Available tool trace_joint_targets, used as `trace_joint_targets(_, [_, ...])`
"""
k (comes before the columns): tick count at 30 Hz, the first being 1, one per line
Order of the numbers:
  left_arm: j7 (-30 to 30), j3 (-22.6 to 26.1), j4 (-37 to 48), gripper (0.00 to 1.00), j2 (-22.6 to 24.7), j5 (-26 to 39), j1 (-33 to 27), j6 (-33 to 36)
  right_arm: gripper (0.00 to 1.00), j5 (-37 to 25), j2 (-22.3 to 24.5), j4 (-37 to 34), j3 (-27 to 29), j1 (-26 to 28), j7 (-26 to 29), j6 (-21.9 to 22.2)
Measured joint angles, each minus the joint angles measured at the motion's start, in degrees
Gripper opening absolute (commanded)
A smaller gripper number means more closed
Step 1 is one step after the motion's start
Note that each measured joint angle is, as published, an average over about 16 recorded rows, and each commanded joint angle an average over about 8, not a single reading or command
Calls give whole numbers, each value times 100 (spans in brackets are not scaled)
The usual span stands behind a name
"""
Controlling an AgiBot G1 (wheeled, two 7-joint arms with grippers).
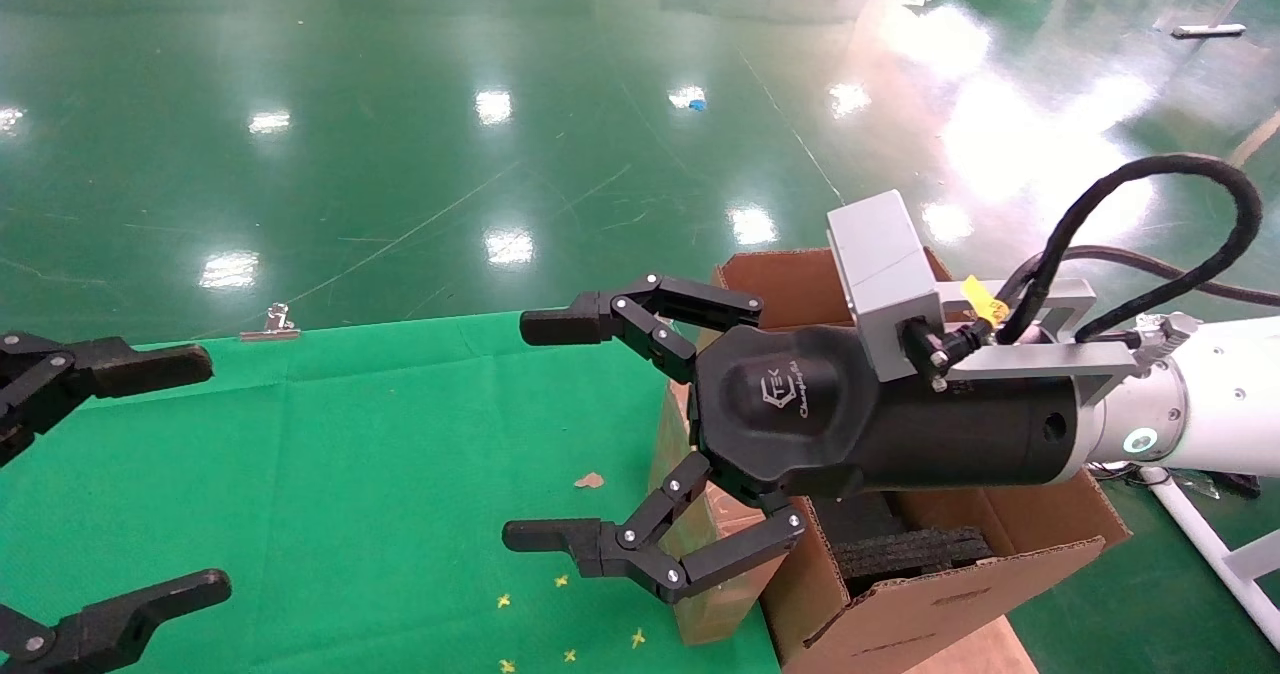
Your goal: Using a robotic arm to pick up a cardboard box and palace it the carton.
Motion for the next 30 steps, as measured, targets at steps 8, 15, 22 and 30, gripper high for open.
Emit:
trace_joint_targets(8, [0, 0, 0, 100, 0, 0, 0, 0, 100, -4, 1, 1, -2, 1, 4, 0])
trace_joint_targets(15, [1, 2, 2, 100, 0, -1, -1, 1, 100, -191, 11, 83, -103, 107, 134, 13])
trace_joint_targets(22, [3, 5, 5, 100, 0, -3, -3, 1, 100, -1097, -165, 246, -671, 671, 476, -143])
trace_joint_targets(30, [5, 9, 6, 100, -1, -5, -5, 0, 100, -2841, -693, 376, -1990, 1823, 1102, -387])
